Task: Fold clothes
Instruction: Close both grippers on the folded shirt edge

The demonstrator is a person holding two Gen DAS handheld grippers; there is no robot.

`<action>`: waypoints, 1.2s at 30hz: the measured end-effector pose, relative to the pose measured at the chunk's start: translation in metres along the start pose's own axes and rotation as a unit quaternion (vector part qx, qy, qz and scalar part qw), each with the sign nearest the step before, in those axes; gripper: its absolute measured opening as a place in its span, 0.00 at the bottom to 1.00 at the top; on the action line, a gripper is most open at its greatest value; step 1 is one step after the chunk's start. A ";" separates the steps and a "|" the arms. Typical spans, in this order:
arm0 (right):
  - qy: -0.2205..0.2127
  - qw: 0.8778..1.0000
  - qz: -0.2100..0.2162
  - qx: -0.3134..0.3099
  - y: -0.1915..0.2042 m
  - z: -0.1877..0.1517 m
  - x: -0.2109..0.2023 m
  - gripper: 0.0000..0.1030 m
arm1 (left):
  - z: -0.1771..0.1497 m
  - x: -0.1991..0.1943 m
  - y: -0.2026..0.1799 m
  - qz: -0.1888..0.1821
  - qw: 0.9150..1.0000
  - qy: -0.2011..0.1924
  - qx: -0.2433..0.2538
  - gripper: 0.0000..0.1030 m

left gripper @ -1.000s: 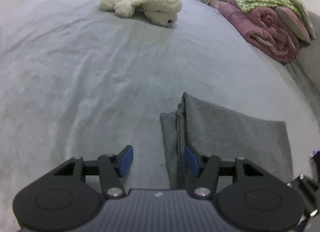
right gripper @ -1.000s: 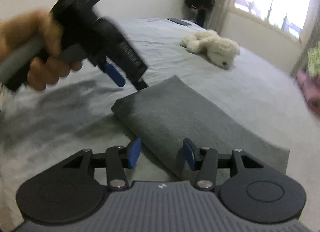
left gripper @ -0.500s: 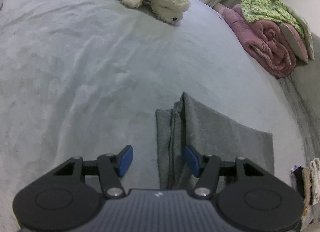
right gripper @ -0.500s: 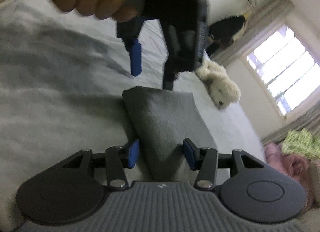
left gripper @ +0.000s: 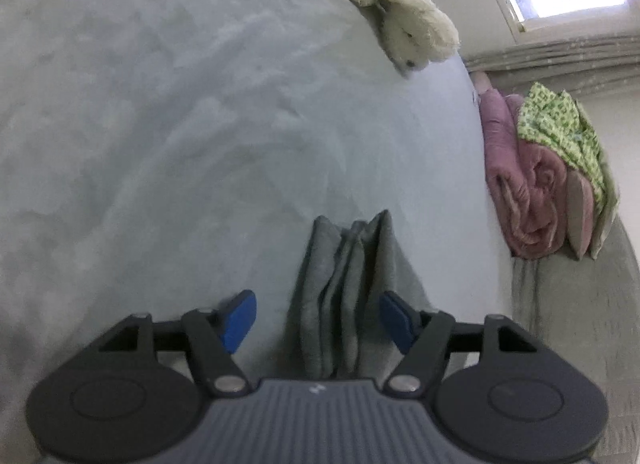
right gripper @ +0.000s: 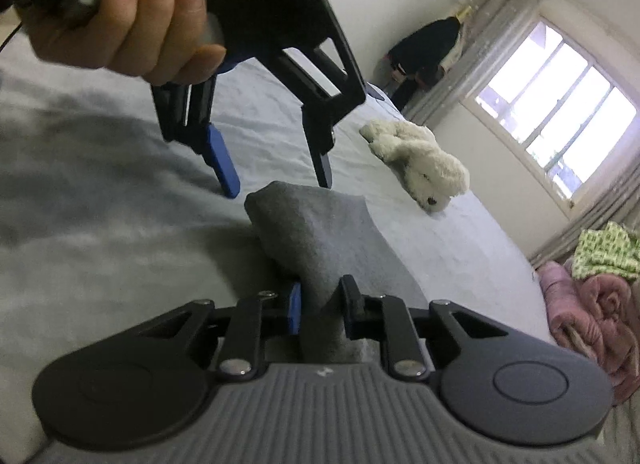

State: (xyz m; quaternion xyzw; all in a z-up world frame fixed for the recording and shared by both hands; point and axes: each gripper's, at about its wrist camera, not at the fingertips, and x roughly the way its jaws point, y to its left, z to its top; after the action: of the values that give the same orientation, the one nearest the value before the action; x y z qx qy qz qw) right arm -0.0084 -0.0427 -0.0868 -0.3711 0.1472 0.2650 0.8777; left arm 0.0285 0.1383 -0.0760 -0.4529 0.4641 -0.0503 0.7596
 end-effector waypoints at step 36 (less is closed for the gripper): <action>0.001 0.997 0.046 0.068 0.007 -0.001 -0.025 0.31 | -0.013 0.037 -0.052 0.037 0.981 -0.039 0.187 0.23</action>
State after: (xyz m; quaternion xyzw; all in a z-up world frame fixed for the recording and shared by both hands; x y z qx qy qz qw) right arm -0.0330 -0.0479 -0.0803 -0.3037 0.1828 0.2942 0.8876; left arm 0.0574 0.0811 -0.0647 -0.2869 0.4331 -0.0902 0.8497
